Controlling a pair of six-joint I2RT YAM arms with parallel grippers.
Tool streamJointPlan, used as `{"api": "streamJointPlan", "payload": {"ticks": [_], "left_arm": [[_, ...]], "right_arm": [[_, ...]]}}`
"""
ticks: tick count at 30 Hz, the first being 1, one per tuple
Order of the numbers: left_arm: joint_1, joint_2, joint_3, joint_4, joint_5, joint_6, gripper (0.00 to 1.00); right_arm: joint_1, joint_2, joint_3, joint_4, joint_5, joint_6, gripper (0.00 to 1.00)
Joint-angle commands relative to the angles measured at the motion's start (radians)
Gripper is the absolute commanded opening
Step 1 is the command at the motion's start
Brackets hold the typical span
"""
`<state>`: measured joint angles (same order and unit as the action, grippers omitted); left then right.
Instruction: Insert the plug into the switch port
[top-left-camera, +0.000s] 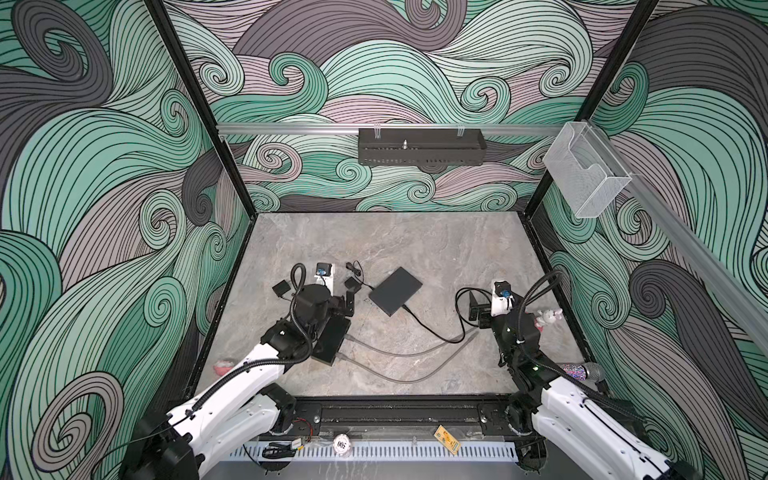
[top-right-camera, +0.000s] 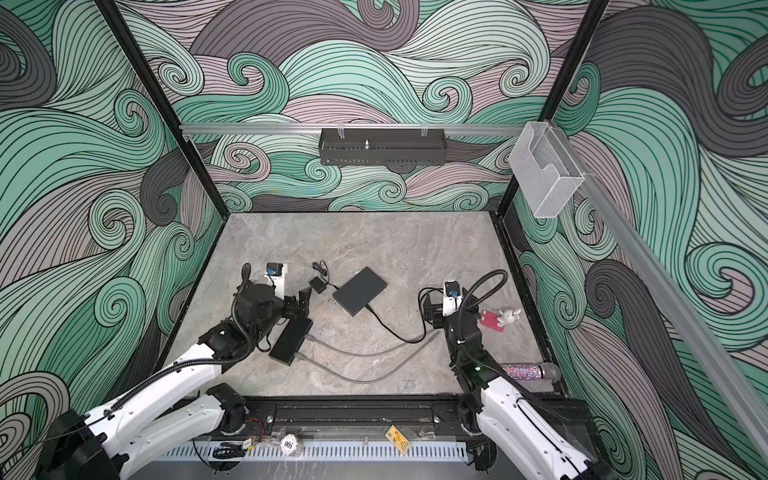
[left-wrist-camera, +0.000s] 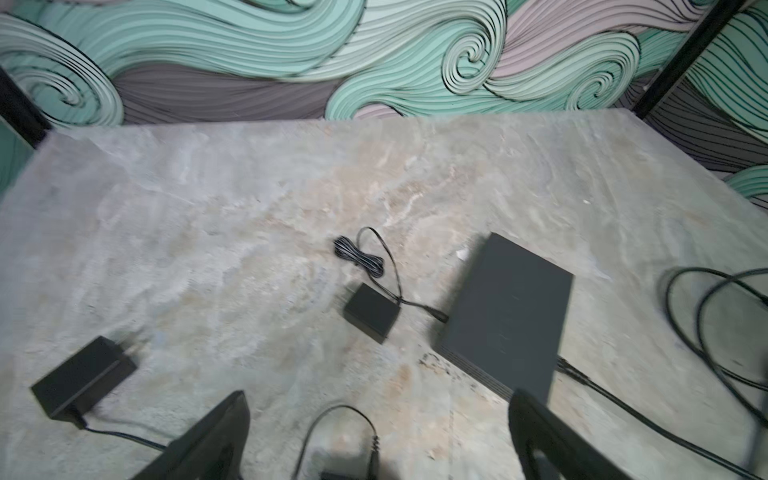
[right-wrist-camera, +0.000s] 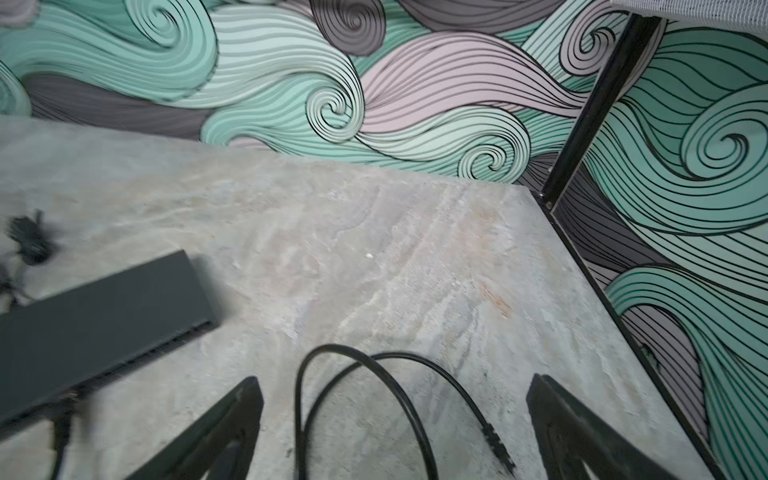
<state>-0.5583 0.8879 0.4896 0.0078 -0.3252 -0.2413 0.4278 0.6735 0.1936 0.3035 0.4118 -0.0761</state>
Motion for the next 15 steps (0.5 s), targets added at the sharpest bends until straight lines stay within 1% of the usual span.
{"api": "streamJointPlan", "payload": {"ticks": [1, 3, 5, 7, 8, 9, 10, 11, 12, 13, 15], "left_arm": [[0.009, -0.022, -0.099, 0.293, -0.187, 0.097, 0.99], [0.013, 0.001, -0.129, 0.363, -0.25, 0.175, 0.99], [0.025, 0.041, -0.141, 0.419, -0.353, 0.243, 0.99], [0.043, 0.076, -0.178, 0.534, -0.389, 0.311, 0.99], [0.054, 0.095, -0.203, 0.601, -0.407, 0.338, 0.99], [0.064, 0.108, -0.22, 0.646, -0.42, 0.356, 0.99], [0.077, 0.119, -0.238, 0.672, -0.423, 0.374, 0.99], [0.099, 0.127, -0.254, 0.688, -0.416, 0.381, 0.99], [0.126, 0.132, -0.268, 0.697, -0.406, 0.376, 0.99], [0.16, 0.136, -0.288, 0.706, -0.385, 0.361, 0.99], [0.235, 0.131, -0.337, 0.748, -0.313, 0.338, 0.99]], "right_arm": [[-0.013, 0.105, -0.002, 0.258, 0.091, -0.116, 1.0], [-0.028, 0.231, -0.029, 0.422, 0.116, -0.148, 1.0], [-0.056, 0.408, -0.028, 0.569, 0.127, -0.168, 1.0], [-0.069, 0.617, -0.025, 0.767, 0.147, -0.211, 1.0], [-0.062, 0.712, -0.027, 0.891, 0.146, -0.257, 1.0], [-0.06, 0.792, -0.026, 1.004, 0.116, -0.281, 1.0], [-0.055, 0.84, -0.015, 1.054, 0.124, -0.251, 1.0], [-0.069, 0.868, -0.01, 1.044, 0.044, -0.242, 1.0], [-0.077, 0.89, 0.004, 1.03, 0.04, -0.237, 0.99], [-0.083, 0.906, 0.007, 1.056, 0.062, -0.227, 1.0], [-0.11, 0.887, 0.019, 1.006, 0.051, -0.19, 1.0]]}}
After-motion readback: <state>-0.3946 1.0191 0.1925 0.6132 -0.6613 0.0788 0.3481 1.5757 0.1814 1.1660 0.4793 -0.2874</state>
